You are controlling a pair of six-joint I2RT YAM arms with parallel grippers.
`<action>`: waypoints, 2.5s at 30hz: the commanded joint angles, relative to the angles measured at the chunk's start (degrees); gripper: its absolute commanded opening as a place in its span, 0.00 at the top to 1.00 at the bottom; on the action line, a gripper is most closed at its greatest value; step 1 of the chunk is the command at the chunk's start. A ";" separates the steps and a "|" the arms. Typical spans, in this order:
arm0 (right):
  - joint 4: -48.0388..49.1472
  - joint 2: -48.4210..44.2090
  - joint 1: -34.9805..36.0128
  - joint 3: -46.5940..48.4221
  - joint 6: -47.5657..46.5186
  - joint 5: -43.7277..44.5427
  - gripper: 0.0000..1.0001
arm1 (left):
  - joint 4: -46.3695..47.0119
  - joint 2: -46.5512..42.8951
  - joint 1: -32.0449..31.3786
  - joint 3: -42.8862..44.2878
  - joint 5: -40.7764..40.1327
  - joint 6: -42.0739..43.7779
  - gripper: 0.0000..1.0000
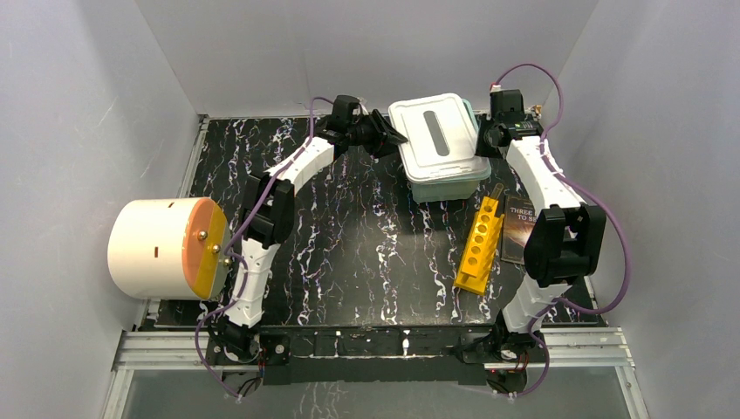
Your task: Organize the chemistry lab equipment
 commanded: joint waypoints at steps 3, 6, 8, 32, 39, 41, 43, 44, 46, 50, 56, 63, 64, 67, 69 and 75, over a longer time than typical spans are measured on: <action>-0.41 -2.51 -0.89 -1.01 1.91 9.75 0.76 | -0.84 0.67 0.33 1.15 3.17 1.38 0.49; -0.84 -2.43 -0.82 -0.57 2.62 11.22 0.76 | -0.01 0.30 0.33 0.85 3.74 1.32 0.46; -0.85 -2.77 -0.88 -0.47 2.90 12.02 0.76 | 0.22 0.17 0.33 0.59 3.94 1.36 0.45; 2.93 -9.41 -0.86 -10.00 -0.33 3.54 0.60 | 3.11 -3.44 -2.19 -6.14 4.06 5.59 0.27; 1.91 -9.99 -0.88 -12.33 0.85 3.14 0.60 | 1.33 -5.95 -2.49 -8.23 3.11 8.04 0.26; 1.88 -10.14 -0.84 -12.24 1.11 3.08 0.58 | 1.18 -6.68 -2.48 -8.14 2.41 8.67 0.26; 1.03 -9.55 -0.90 -10.78 1.73 3.16 0.54 | 0.44 -7.46 -2.48 -7.52 0.97 9.43 0.26; 0.49 -8.97 -0.82 -9.59 2.10 3.43 0.52 | 0.09 -8.00 -2.48 -7.43 -0.01 9.81 0.26; -0.97 -7.75 -0.82 -5.72 3.16 3.66 0.49 | 0.02 -9.12 -2.48 -7.38 -2.31 10.30 0.28; -1.15 -6.63 -0.87 -1.67 5.16 3.50 0.45 | 0.51 -10.88 -2.48 -6.83 -2.78 10.53 0.35; 0.77 -4.63 -0.83 1.38 6.65 -1.95 0.42 | 0.56 -11.85 -2.56 -6.33 -2.61 11.13 0.34; 3.34 -1.18 -0.27 1.88 4.12 -11.96 0.26 | -5.80 -14.75 -2.52 -7.59 -7.16 15.99 0.34; 3.33 -0.80 -0.12 1.83 3.71 -12.60 0.25 | -8.68 -15.77 -2.48 -7.66 -8.93 17.70 0.32; 2.88 0.19 0.61 1.44 3.53 -12.52 0.25 | -15.99 -19.56 -2.43 -8.99 -13.86 23.56 0.29; 1.83 0.80 1.14 0.99 3.62 -10.93 0.25 | -19.69 -22.99 -2.26 -11.57 -17.07 27.26 0.27; -2.49 1.33 1.30 0.21 4.37 -4.20 0.29 | -25.90 -36.76 -1.53 -22.97 -24.61 30.90 0.16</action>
